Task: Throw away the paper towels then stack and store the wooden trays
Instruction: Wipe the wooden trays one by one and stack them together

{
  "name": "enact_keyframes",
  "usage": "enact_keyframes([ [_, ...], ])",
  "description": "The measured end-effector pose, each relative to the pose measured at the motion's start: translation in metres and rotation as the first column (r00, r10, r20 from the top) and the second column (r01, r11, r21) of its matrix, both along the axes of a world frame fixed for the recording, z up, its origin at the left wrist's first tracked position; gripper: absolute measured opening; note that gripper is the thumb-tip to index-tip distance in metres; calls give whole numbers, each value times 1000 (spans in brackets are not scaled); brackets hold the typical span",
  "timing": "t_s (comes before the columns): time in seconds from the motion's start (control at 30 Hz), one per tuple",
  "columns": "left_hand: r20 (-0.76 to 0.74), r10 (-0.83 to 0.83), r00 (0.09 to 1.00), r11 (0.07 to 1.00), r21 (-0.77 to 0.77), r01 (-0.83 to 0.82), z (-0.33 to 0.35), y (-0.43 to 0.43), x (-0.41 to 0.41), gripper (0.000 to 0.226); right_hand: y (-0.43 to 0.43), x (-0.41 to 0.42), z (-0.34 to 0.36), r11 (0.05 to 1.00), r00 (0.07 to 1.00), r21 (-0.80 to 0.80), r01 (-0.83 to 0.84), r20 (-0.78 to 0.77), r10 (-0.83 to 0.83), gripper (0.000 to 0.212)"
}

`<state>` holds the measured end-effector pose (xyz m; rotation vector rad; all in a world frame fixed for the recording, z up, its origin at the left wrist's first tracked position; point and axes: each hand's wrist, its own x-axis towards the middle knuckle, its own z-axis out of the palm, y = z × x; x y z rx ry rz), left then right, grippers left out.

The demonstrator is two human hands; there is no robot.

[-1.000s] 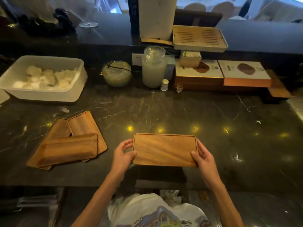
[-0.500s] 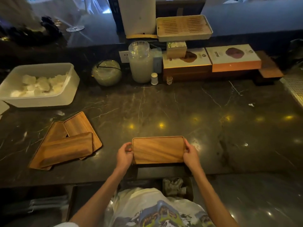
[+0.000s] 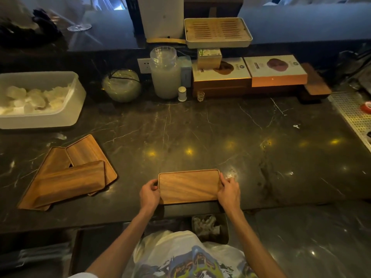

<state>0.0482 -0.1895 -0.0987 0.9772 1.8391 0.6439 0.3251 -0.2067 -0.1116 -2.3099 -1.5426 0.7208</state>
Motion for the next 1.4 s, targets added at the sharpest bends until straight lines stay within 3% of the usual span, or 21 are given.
enact_keyframes([
  [0.23,-57,-81,995,995,54,84,6,-6,0,50,-5,9,-8,997,976,65,45,-214,-30,49],
  [0.33,-277,-226,934,959,108,264,14,-14,3,62,-14,13,-5,993,938,97,66,-346,-28,56],
  [0.4,-456,-330,826,907,89,411,19,-17,3,67,-23,9,-6,990,967,141,10,-254,27,57],
  [0.5,-555,-450,699,849,-23,528,20,-20,-2,70,-35,4,-10,986,982,104,-134,150,117,58],
  [0.63,-591,-547,593,803,-172,570,13,-20,-10,72,-37,3,-7,991,981,-55,-123,145,130,56],
  [0.8,-579,-561,592,795,-178,580,14,-12,-15,72,-23,1,16,996,999,-82,-29,40,32,50],
  [0.9,-527,-526,668,817,-92,570,23,-9,-31,67,-17,-13,28,997,992,38,60,-114,-55,40],
  [0.97,-513,-470,718,843,-20,538,30,-8,-52,56,-10,-33,37,989,978,137,54,-206,-25,30],
  [1.13,-554,-277,785,901,136,413,51,-1,-142,26,34,-124,54,988,930,118,-101,-343,136,20],
  [1.23,-532,-143,835,941,188,281,65,3,-212,22,60,-199,58,969,887,120,-216,-392,246,23],
  [1.4,-646,71,760,994,112,2,83,3,-320,27,89,-322,64,922,824,154,-355,-414,386,23],
])
